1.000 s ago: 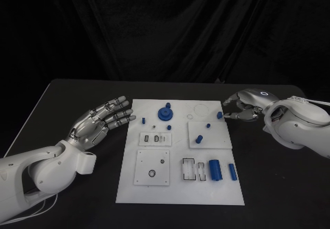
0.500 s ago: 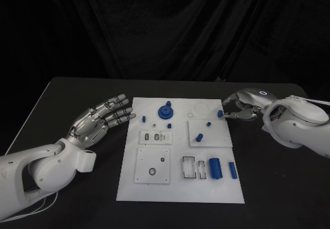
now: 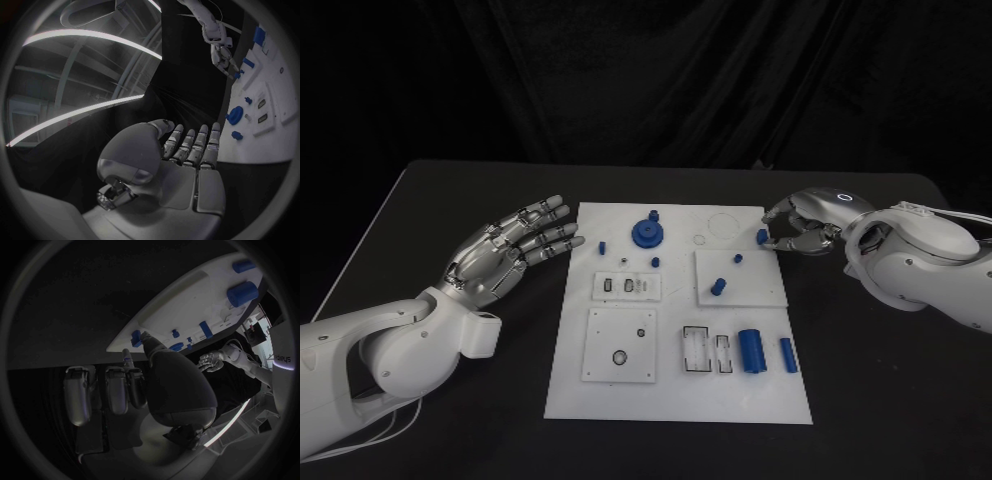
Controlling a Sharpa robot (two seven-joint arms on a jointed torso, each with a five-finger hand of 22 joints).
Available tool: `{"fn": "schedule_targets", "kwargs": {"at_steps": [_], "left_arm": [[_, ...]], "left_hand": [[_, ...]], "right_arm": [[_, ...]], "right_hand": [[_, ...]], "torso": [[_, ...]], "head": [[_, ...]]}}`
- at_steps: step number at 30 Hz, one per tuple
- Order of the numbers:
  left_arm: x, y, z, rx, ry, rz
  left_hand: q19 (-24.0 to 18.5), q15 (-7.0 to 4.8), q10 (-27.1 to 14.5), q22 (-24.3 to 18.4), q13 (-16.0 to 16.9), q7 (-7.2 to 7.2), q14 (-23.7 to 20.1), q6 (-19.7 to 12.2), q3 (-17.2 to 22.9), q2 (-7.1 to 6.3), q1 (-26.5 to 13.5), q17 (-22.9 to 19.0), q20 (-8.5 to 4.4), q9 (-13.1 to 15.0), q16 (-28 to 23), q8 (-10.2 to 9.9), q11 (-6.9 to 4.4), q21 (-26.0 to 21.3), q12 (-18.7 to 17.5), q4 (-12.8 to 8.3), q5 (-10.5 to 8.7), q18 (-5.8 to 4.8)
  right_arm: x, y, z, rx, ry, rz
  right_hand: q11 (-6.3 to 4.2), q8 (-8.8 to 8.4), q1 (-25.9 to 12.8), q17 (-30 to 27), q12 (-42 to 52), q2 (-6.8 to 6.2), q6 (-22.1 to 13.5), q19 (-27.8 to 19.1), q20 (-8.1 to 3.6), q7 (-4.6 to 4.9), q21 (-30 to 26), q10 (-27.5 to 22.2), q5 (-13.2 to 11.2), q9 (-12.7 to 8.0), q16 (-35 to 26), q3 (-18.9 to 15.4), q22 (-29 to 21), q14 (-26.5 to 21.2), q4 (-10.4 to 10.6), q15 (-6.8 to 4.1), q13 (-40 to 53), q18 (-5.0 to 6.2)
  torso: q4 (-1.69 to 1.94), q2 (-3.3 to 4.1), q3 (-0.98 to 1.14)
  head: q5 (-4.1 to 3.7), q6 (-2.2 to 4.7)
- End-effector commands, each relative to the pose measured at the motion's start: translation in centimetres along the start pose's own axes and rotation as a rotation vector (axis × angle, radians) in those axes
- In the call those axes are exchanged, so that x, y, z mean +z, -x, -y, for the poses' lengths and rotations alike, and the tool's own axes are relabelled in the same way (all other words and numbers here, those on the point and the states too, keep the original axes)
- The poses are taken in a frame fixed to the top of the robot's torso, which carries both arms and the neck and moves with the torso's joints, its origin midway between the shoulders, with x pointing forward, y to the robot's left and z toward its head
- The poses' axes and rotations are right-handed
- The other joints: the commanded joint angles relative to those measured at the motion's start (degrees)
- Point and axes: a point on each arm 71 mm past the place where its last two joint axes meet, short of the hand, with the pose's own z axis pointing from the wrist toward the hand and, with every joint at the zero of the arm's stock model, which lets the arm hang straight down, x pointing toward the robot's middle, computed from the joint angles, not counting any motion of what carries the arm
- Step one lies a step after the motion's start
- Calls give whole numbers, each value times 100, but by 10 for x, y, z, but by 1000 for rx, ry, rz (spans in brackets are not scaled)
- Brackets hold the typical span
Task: Assemble the parts on the task board
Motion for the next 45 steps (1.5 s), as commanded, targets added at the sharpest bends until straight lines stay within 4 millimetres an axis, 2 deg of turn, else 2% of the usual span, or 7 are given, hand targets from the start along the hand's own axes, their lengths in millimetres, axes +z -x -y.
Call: {"fn": "schedule_targets", "kwargs": {"at_steps": [1, 4, 5, 11, 33, 39, 45], "left_arm": [[0, -2, 3, -13, -47, -16], [0, -2, 3, -13, -45, -17], [0, -1, 3, -13, -44, -17], [0, -1, 2, -13, -39, -16], [1, -1, 1, -19, -20, -25], [1, -1, 0, -20, -17, -25], [1, -1, 0, -21, -15, -27]], "left_hand": [[-4, 32, -6, -4, 7, 18, 5, 17, 32, 1, -63, 9, 4, 8, 20, 25, 25, -9, 17, -7, 21, -74], [-4, 32, -6, -4, 7, 18, 5, 17, 32, 1, -63, 9, 4, 8, 20, 25, 25, -9, 17, -7, 21, -74], [-4, 32, -6, -4, 7, 18, 5, 17, 32, 1, -63, 9, 4, 8, 20, 25, 25, -9, 17, -7, 21, -74], [-5, 34, -4, -4, 8, 19, 2, 21, 38, 0, -67, 8, 4, 9, 21, 26, 28, -9, 22, -6, 22, -77], [-17, 36, 1, -7, 9, 22, -2, 21, 44, -1, -72, 7, 4, 9, 22, 27, 33, -16, 31, -5, 21, -80], [-17, 36, 1, -7, 9, 22, -2, 21, 44, -1, -72, 7, 4, 9, 22, 27, 33, -16, 31, -5, 21, -80], [-24, 40, 3, -9, 9, 29, -5, 22, 54, 0, -80, 6, 3, 9, 27, 28, 44, -20, 34, -2, 20, -85]], "right_arm": [[0, -2, 1, -8, -11, -10], [1, -3, 1, -9, -11, -12], [2, -3, 1, -9, -11, -13], [4, -5, 0, -11, -10, -16], [10, -7, -5, -22, 3, -14], [12, -8, -5, -22, 4, -11], [12, -8, -5, -22, 3, -10]], "right_hand": [[-44, 14, 59, 1509, 16, -10, 52, 471, -33, -1, -22, 586, 11, -5, 15, -44, 1367, 591, 3, -43, 1507, 14], [-45, 21, 134, 1509, 16, -5, 92, 466, -36, -1, -29, 586, 116, -10, 15, -34, 1361, 591, 1, -47, 1507, 17], [-45, 26, 169, 1509, 16, -1, 117, 467, -39, 0, -29, 586, 207, -13, 15, -29, 1363, 591, 1, -46, 1507, 16], [-45, 51, 232, 1509, 16, 10, 200, 463, -41, 2, -36, 586, 386, -5, 15, -19, 1358, 591, 2, -47, 1507, 19], [-45, 129, 253, 1509, 16, 21, 371, 457, -42, 3, -46, 586, 413, 47, 15, -21, 1351, 591, 20, -47, 1507, 22], [-47, 202, 279, 1509, 16, 49, 523, 455, -43, -1, -49, 586, 465, 112, 15, -9, 1350, 591, 35, -48, 1507, 23], [-58, 307, 328, 1509, 16, 80, 741, 450, -49, -22, -57, 586, 540, 210, 15, 15, 1345, 591, 29, -58, 1507, 25]], "torso": [[1, 1, 0], [1, 0, -4], [2, -1, -3], [0, 3, 3], [1, 2, 1], [-6, 3, 3], [3, 1, -2]], "head": [[-2, -7], [-2, -9], [-3, -15], [8, -26], [1, -82], [11, -101], [12, -120]]}}
